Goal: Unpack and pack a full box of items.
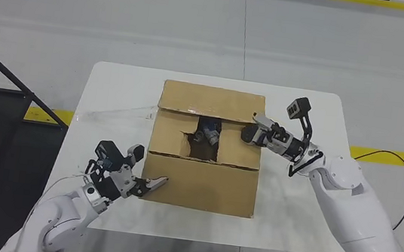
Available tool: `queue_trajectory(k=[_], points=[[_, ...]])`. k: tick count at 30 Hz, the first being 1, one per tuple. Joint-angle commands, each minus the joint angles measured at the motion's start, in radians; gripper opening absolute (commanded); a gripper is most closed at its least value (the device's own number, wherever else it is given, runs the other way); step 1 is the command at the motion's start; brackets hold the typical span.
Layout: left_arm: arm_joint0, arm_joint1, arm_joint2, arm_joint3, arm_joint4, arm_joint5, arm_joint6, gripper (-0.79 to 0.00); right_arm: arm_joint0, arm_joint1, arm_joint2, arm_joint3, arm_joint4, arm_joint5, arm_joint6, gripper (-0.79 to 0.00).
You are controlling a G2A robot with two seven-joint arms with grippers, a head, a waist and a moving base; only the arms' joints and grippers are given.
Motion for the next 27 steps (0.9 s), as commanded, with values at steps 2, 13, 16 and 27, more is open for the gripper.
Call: queue_trajectory(k=[2, 13, 16, 27], points=[[0.002, 0.001, -0.005, 0.005, -0.004, 0.001, 0.007, 0.000, 0.009, -0.006, -0.002, 0.010, -0.002, 0.006, -0.008, 0.000], [0.010, 0.004, -0.019, 0.013, -0.014, 0.010, 0.021, 0.000, 0.069, -0.027, 0.007, 0.046, -0.037, 0.002, -0.042, 0.000], [0.013, 0.004, -0.022, 0.016, -0.020, 0.016, 0.024, 0.000, 0.092, -0.034, 0.012, 0.063, -0.041, -0.015, -0.065, 0.000], [0.024, 0.004, -0.027, 0.026, -0.033, 0.051, 0.037, 0.000, 0.220, -0.088, -0.034, 0.241, -0.010, -0.070, -0.123, 0.000]])
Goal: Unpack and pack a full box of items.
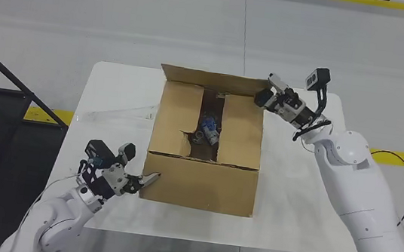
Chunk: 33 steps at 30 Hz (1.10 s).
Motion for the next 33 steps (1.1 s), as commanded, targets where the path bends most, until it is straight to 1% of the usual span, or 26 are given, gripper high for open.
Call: queue_trajectory(k=[1, 8, 13, 23, 27, 31, 33], points=[[0.002, 0.000, -0.001, 0.002, -0.003, 0.008, 0.002, 0.000, 0.027, -0.012, -0.013, 0.046, 0.011, -0.020, 0.000, 0.000], [0.003, -0.002, 0.008, 0.006, -0.006, 0.030, 0.008, 0.000, 0.124, -0.062, -0.065, 0.203, 0.022, -0.103, -0.006, 0.000], [-0.006, -0.004, 0.023, 0.003, -0.001, 0.054, 0.012, 0.000, 0.192, -0.099, -0.106, 0.308, 0.011, -0.139, 0.001, 0.000], [-0.026, -0.007, 0.052, -0.003, 0.012, 0.081, 0.021, 0.000, 0.307, -0.178, -0.187, 0.522, -0.046, -0.157, -0.015, 0.000], [-0.036, -0.008, 0.063, -0.003, 0.025, 0.084, 0.016, 0.000, 0.334, -0.208, -0.212, 0.600, -0.081, -0.159, -0.057, 0.000], [-0.042, -0.008, 0.068, 0.000, 0.029, 0.078, 0.014, 0.000, 0.352, -0.233, -0.227, 0.660, -0.101, -0.158, -0.071, 0.000], [-0.045, -0.008, 0.067, -0.002, 0.028, 0.075, 0.030, 0.000, 0.358, -0.244, -0.230, 0.684, -0.104, -0.164, -0.064, 0.000]])
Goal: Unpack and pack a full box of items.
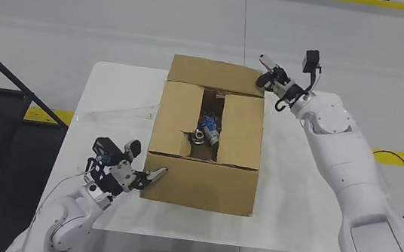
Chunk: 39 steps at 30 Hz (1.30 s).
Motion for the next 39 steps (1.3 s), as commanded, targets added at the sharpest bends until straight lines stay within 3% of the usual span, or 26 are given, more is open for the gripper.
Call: queue_trajectory(k=[1, 13, 22, 29, 39], points=[[0.000, -0.001, -0.001, 0.000, -0.017, -0.005, 0.023, 0.000, 0.006, -0.009, -0.002, 0.023, -0.002, -0.005, 0.009, 0.000], [0.021, -0.005, -0.066, 0.009, -0.218, -0.033, 0.147, 0.000, 0.019, -0.039, 0.046, 0.086, 0.070, -0.064, 0.084, 0.000], [-0.018, -0.017, -0.091, 0.077, -0.348, 0.137, 0.156, 0.000, -0.026, -0.026, 0.086, -0.051, 0.120, -0.106, 0.346, 0.000], [-0.072, -0.023, -0.064, 0.140, -0.302, 0.230, 0.128, 0.000, -0.086, -0.014, 0.078, -0.217, 0.067, -0.004, 0.464, 0.000], [-0.041, -0.024, -0.103, 0.153, -0.355, 0.118, 0.170, 0.000, -0.143, -0.010, 0.049, -0.361, -0.037, 0.184, 0.467, 0.000]])
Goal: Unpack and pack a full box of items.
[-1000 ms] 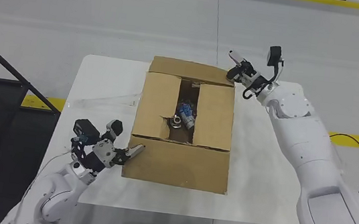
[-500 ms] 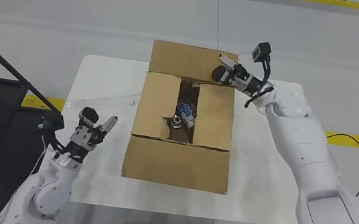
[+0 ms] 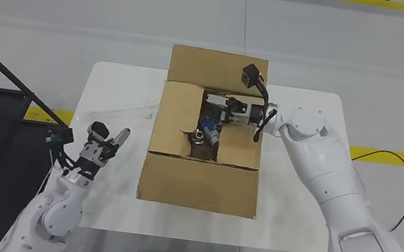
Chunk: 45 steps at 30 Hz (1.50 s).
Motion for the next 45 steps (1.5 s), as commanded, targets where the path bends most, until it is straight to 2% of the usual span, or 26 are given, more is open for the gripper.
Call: queue_trajectory(k=[1, 11, 19, 28, 36, 45], points=[[0.010, 0.000, -0.012, 0.002, -0.008, -0.018, 0.009, 0.000, -0.006, -0.003, -0.006, -0.007, -0.008, 0.025, -0.008, 0.000], [0.062, 0.001, -0.056, 0.000, -0.008, -0.110, 0.048, 0.000, -0.005, -0.037, -0.038, 0.013, 0.008, 0.063, -0.022, 0.000], [0.102, 0.002, -0.082, -0.004, 0.017, -0.203, 0.081, 0.000, 0.023, -0.072, -0.043, 0.068, 0.095, 0.039, 0.035, 0.000], [0.135, 0.002, -0.103, -0.017, 0.045, -0.246, 0.097, 0.000, 0.061, -0.111, -0.058, 0.070, 0.127, 0.006, 0.037, 0.000], [0.138, 0.001, -0.121, 0.001, 0.045, -0.250, 0.091, 0.000, 0.078, -0.143, -0.081, -0.014, 0.054, -0.035, -0.122, 0.000], [0.128, -0.002, -0.144, 0.045, 0.032, -0.200, 0.083, 0.000, 0.069, -0.170, -0.110, -0.094, -0.066, -0.030, -0.303, 0.000]])
